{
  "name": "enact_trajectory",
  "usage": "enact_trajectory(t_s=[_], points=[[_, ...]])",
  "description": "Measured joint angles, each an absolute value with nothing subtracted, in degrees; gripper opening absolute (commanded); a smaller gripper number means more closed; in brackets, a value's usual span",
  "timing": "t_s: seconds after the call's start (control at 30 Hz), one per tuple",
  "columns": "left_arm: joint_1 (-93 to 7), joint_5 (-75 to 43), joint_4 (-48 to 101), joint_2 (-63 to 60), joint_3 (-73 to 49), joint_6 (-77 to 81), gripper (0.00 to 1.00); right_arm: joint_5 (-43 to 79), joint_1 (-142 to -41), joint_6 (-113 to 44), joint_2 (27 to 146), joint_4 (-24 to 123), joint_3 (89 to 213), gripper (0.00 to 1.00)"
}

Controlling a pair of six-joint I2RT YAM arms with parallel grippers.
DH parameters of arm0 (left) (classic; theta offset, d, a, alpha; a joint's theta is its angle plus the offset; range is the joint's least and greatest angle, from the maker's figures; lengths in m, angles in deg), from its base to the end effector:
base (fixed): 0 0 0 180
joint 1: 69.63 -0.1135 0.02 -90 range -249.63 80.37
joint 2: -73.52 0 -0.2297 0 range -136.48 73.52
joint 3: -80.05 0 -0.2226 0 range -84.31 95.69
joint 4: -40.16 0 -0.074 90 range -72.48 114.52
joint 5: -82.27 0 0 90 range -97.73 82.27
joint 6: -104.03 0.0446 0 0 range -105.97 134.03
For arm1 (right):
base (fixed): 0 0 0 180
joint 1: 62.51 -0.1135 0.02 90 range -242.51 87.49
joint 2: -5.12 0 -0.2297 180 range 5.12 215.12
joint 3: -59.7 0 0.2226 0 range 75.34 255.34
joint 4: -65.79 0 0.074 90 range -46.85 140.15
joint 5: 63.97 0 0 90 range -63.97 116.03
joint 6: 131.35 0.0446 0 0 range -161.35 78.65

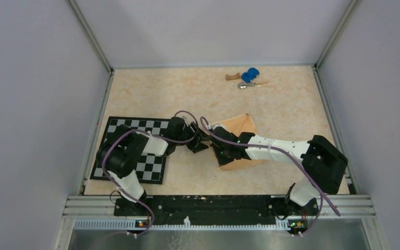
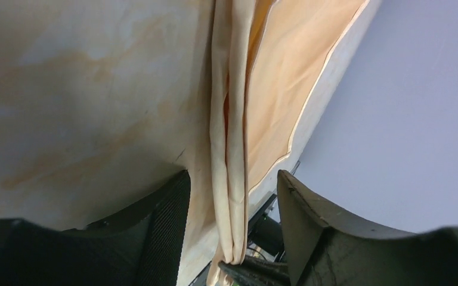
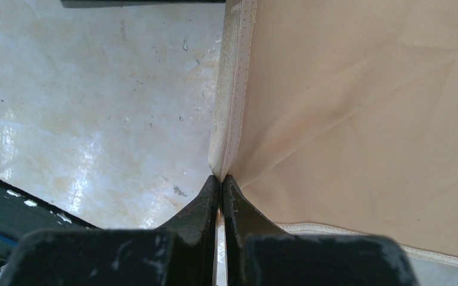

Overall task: Fold the napkin into a case and place the utensils inside
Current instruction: Pick up the upper triangle-folded napkin from the center of the board, then turn over the upper triangle folded napkin at the center of the board.

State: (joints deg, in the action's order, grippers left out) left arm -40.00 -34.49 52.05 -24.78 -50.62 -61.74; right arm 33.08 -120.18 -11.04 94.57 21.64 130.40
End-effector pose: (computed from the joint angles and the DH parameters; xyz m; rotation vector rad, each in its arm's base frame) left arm 0.2422 -0.1609 0.1042 -0.7293 2.4912 -1.3921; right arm 0.1557 0.2357 0.1664 -0.5992 2.6312 0.3321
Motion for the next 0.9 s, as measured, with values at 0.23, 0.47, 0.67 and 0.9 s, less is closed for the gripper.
enact_trajectory(t_s=[0.23,0.47,0.67,0.9], points=[[-39.8,-33.0,54.1,-30.7,-46.1,-61.4,0.25,32.1,-119.7,-11.8,93.3,22.6,129.3,0.0],[-40.2,-30.1,46.9,-26.0,-45.9,-56.9,0.0,30.5,-120.2,-12.1,92.8,24.3,128.8,0.0],[-44.9,-27.8,27.0,-8.2,-45.1,-52.1,0.0,28.4,-124.1,-11.5,93.4,27.1,132.9,0.0],[-45.7,-13.3,-7.2,14.3,-28.8,-45.4,0.0,17.0,-128.0,-5.7,95.1,44.4,140.5,0.0]])
